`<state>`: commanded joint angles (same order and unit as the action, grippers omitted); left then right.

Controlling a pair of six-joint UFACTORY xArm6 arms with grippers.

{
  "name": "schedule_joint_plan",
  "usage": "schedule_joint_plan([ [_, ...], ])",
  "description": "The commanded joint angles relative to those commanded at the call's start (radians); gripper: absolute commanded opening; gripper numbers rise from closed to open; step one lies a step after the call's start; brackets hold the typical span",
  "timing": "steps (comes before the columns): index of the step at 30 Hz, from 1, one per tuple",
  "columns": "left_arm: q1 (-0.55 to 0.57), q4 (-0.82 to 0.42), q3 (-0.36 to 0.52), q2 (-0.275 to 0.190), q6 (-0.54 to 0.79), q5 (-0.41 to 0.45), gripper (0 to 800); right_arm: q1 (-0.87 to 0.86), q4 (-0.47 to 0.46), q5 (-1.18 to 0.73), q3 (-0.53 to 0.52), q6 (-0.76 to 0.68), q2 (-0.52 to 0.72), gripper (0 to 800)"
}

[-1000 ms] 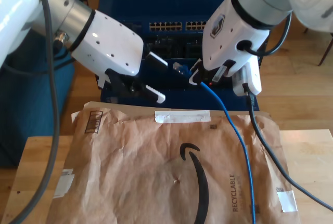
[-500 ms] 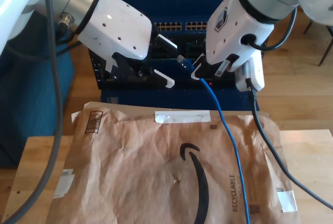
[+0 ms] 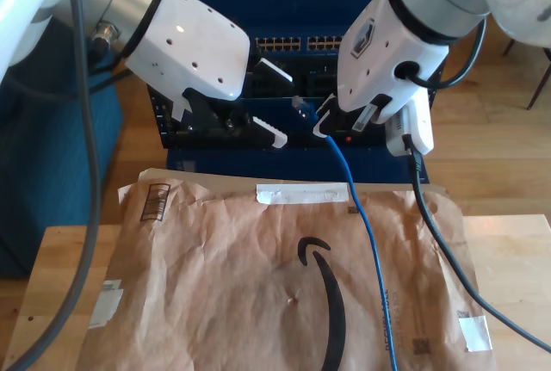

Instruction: Grab the cable and plug it in

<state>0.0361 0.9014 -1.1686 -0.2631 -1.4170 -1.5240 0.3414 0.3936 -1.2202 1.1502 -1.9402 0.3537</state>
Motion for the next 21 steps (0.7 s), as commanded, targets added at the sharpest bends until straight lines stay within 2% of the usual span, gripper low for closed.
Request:
schedule_joint_plan([
  [7,-0.005,-0.008,0.003,-0.008,0.0,-0.038,795,0.003,0.008,-0.002,0.008,0.0,-0.021,3],
  [12,-0.006,-0.009,0.003,-0.026,0.002,-0.041,772,0.006,0.008,0.0,0.011,0.0,-0.041,2],
  [21,-0.009,-0.011,0.011,-0.026,0.002,-0.041,731,0.009,0.008,0.002,0.025,0.0,-0.046,2],
])
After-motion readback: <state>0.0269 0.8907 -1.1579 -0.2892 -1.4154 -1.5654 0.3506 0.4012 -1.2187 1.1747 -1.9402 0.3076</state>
